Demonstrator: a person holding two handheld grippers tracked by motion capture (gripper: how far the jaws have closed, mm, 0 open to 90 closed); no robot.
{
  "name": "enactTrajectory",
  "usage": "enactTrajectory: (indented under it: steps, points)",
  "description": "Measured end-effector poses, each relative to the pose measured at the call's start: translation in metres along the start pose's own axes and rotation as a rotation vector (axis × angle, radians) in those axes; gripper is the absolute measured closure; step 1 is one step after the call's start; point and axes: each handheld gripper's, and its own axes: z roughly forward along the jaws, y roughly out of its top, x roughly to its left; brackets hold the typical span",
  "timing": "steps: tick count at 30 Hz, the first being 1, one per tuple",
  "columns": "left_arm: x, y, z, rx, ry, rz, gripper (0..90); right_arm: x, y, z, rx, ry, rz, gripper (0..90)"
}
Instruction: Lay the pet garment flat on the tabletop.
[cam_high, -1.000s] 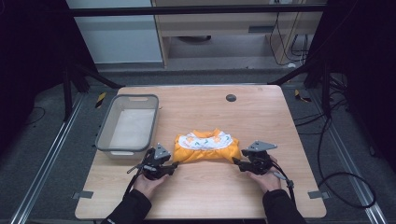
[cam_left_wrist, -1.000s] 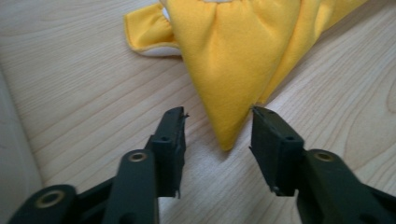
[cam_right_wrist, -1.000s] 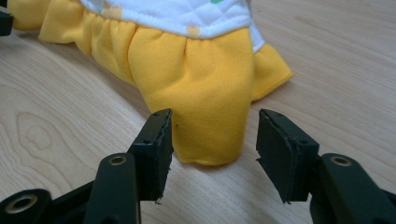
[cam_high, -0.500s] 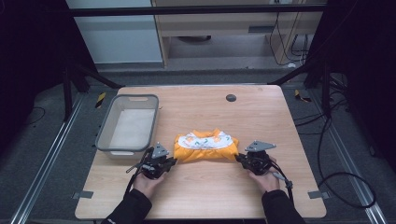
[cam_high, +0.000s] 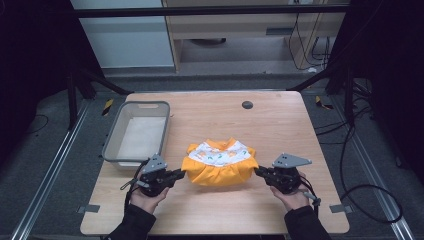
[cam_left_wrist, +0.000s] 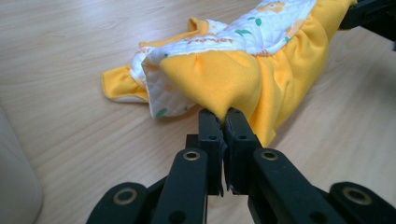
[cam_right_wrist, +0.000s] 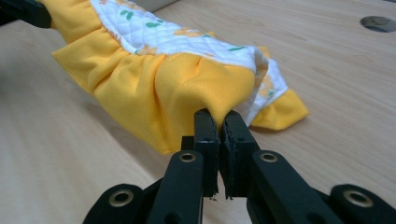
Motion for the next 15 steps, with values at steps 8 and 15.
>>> enactTrajectory:
  steps: [8, 15]
  points:
    - [-0.015, -0.021, -0.008, 0.064, -0.031, 0.0, 86.5, 0.022, -0.021, -0.028, 0.045, 0.044, -0.002, 85.1]
    - [-0.028, -0.039, -0.001, 0.145, 0.019, 0.039, 77.6, 0.029, -0.042, -0.017, 0.129, 0.01, -0.021, 78.0]
